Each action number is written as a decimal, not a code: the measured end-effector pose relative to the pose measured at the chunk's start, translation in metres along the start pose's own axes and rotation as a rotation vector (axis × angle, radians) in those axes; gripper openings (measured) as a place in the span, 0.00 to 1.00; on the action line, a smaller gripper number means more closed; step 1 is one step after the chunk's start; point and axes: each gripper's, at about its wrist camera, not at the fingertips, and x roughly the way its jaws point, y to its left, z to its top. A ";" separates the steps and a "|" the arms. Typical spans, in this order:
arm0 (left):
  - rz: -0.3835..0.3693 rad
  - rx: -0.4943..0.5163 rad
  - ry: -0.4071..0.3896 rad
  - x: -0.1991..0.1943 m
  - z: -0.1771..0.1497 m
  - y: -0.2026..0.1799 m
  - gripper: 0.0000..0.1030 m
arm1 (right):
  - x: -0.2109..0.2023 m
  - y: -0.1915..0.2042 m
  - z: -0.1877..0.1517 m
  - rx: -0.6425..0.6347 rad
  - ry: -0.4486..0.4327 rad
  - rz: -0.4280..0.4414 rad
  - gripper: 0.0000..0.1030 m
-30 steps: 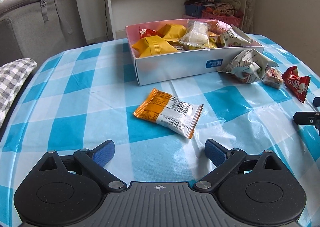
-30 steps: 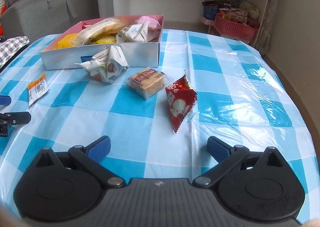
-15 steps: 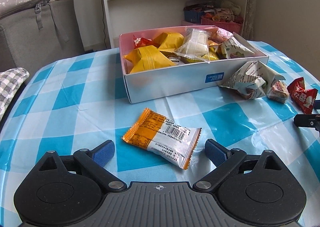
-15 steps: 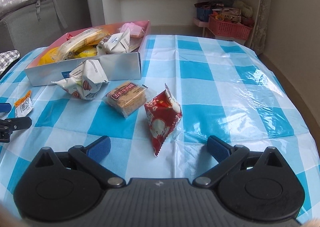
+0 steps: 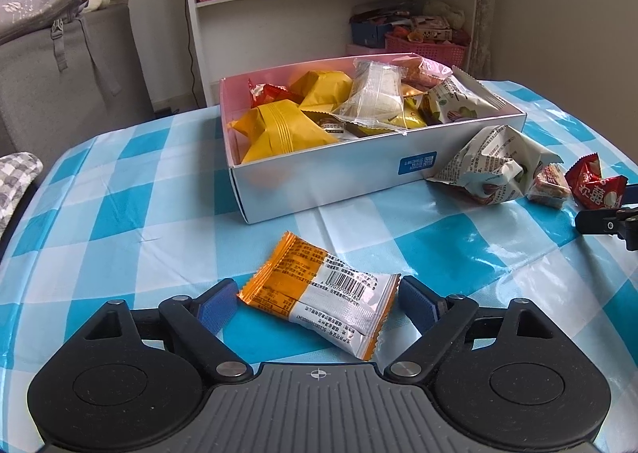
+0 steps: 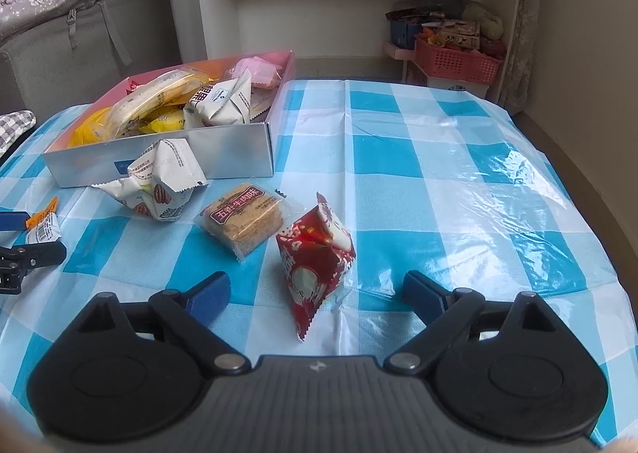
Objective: Organize snacks
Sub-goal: 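Grasp the orange packet with the left gripper while the right grasps the red candy, then carry the orange packet and red candy over the pink box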
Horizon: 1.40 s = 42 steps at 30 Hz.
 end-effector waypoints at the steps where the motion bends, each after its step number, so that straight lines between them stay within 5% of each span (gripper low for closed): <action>1: 0.000 0.001 0.000 0.000 0.001 0.000 0.83 | 0.000 0.000 0.000 0.001 0.001 -0.001 0.86; 12: -0.008 0.031 0.003 -0.004 0.002 -0.006 0.60 | -0.002 0.002 0.004 -0.009 -0.001 -0.001 0.63; 17: -0.007 0.034 0.005 -0.005 0.003 -0.007 0.57 | -0.004 0.004 0.006 -0.016 -0.005 0.005 0.39; 19: -0.005 0.043 0.000 -0.007 0.004 -0.008 0.47 | -0.003 0.006 0.007 -0.032 -0.006 -0.007 0.31; 25: -0.006 0.049 0.002 -0.010 0.006 -0.009 0.41 | -0.006 0.007 0.008 -0.030 -0.013 -0.010 0.29; 32: 0.002 0.040 -0.016 -0.018 0.012 -0.004 0.12 | -0.011 0.013 0.012 -0.049 -0.026 -0.001 0.28; 42: -0.027 -0.030 -0.022 -0.032 0.025 0.006 0.08 | -0.024 0.015 0.025 -0.015 -0.062 0.011 0.27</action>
